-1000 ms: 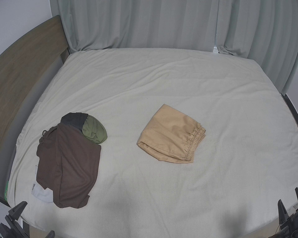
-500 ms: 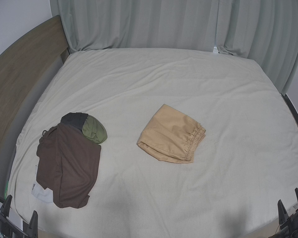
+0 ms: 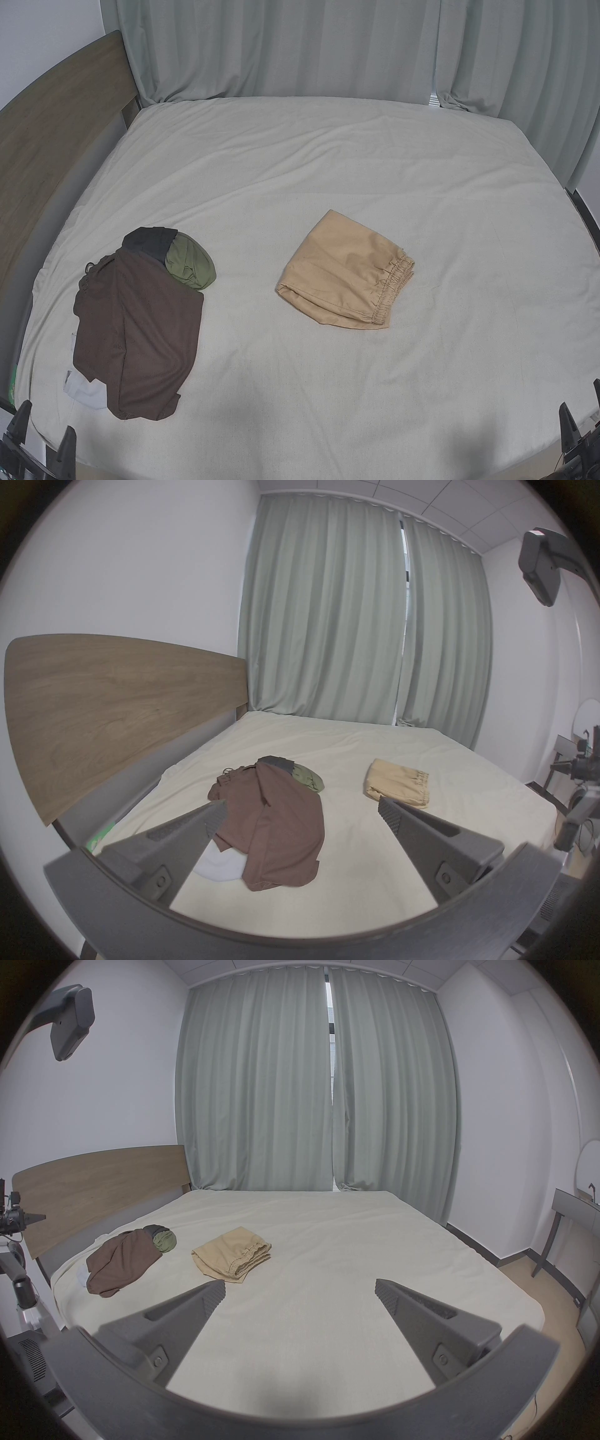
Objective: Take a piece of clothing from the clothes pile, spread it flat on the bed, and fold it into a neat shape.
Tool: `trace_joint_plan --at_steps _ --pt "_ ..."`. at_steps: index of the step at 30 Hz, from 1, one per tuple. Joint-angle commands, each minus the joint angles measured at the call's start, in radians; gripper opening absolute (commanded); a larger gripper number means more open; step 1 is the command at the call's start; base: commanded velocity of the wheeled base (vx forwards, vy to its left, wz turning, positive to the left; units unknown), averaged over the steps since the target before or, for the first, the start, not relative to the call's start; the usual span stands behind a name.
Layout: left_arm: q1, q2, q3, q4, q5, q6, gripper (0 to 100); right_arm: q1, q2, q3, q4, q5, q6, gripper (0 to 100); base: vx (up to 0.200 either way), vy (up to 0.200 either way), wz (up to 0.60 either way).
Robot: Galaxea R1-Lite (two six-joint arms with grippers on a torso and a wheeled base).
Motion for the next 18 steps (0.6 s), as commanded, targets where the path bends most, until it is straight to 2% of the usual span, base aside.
trace_joint_plan --at_steps 1,4,6,11,12,15,17,18 --pt "0.001 -0.006 -0.002 0.015 -0.169 0.051 100 0.0 -0.004 0.016 0.0 0.0 0.0 100 0.0 0.0 0.0" --pt "0.002 -0.006 0.002 0.012 -0.092 0.041 100 -0.001 -0.004 0.016 0.0 0.0 0.0 100 0.0 0.0 0.0" --pt "0.002 -0.009 0.007 -0.004 -0.074 0.032 100 -0.001 -0.004 0.015 0.001 0.0 0.0 100 0.0 0.0 0.0" --pt "0.001 -0.009 0.016 -0.034 -0.103 0.016 100 -0.001 -0.004 0.016 0.0 0.0 -0.002 100 0.0 0.0 0.0" --pt "-0.001 -0.009 0.016 -0.037 -0.174 -0.01 100 -0.001 -0.004 0.015 0.0 0.0 -0.002 100 0.0 0.0 0.0" --pt "0.001 -0.01 0.016 -0.042 -0.203 -0.044 100 0.0 -0.004 0.016 0.0 0.0 -0.002 100 0.0 0.0 0.0" --pt "0.001 -0.01 0.016 -0.037 -0.19 -0.036 100 0.0 -0.004 0.016 0.0 0.0 -0.002 100 0.0 0.0 0.0" --pt "0.004 -0.01 0.016 -0.036 -0.105 0.028 100 -0.001 -0.004 0.016 0.0 0.0 0.0 100 0.0 0.0 0.0"
